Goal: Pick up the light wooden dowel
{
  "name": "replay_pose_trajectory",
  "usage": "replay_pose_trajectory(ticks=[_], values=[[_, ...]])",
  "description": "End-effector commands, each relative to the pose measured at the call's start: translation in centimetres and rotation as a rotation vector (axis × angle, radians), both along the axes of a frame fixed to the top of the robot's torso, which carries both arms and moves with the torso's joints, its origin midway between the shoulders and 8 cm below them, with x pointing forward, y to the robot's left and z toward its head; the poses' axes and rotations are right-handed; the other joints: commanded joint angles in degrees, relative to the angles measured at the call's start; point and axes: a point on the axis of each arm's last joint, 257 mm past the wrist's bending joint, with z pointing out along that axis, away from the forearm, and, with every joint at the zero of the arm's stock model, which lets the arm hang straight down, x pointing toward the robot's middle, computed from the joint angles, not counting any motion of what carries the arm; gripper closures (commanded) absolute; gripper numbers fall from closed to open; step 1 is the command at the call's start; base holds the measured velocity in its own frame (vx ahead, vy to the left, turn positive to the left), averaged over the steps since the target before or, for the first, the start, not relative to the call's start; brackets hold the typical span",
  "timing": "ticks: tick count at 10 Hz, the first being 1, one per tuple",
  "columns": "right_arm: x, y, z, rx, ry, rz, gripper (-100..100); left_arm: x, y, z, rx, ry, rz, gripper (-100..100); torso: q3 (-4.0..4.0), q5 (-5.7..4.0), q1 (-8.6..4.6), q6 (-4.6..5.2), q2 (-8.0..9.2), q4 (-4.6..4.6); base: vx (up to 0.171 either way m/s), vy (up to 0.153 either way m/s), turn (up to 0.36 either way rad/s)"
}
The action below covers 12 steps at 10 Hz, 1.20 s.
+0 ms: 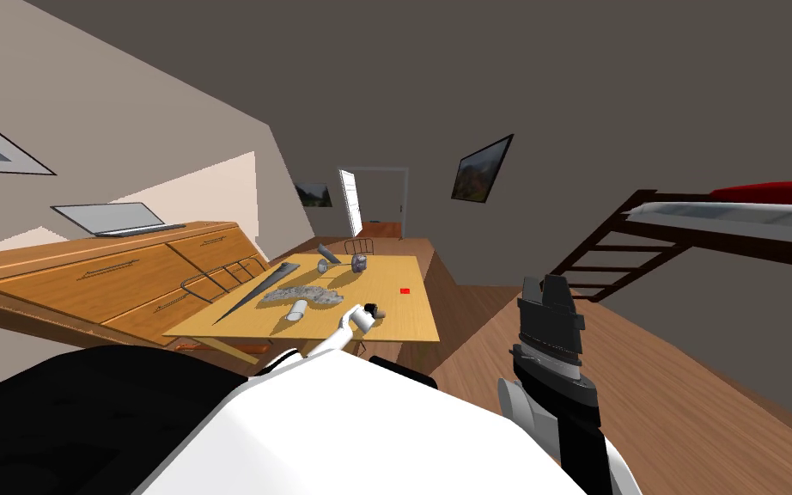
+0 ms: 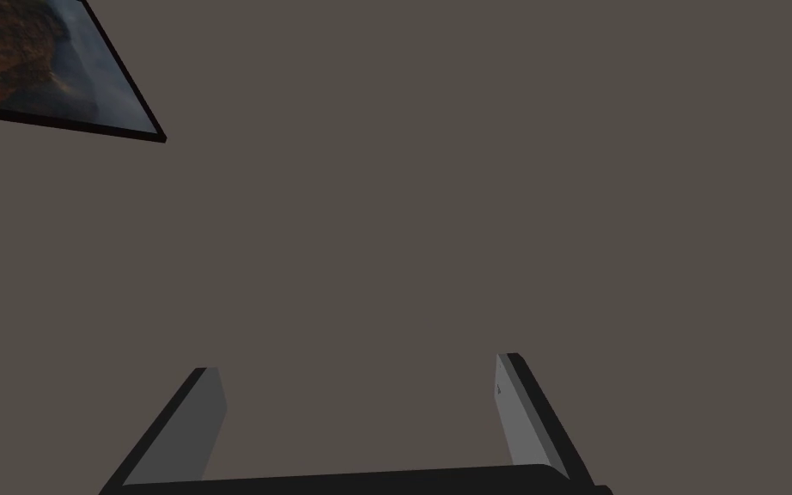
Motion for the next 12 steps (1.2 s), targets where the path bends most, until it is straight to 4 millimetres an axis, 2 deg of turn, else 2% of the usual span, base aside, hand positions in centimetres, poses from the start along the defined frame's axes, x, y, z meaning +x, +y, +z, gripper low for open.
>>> replay_pose_trajectory(ticks=[1,9,12], values=[[0.0,0.0,0.0,0.000,0.000,0.000,0,0.3,0.7,0.2,0.001,-0.001,0.006,100,0.00,0.00,0.00,0.00,0.00,0.00,-0.013,-0.030,-0.037],[0.0,0.0,0.0,0.000,0.000,0.000,0,1.8,4.9,1.3,0.001,0.001,0.039,100,0.10,-0.05,-0.18,0.01,0.16,0.05,-0.036,-0.042,-0.027],[0.0,0.0,0.0,0.000,0.000,0.000,0,1.9,5.7,1.5,0.005,0.002,0.034,100,0.10,-0.06,-0.16,0.01,0.14,0.06,-0.024,-0.033,-0.019]])
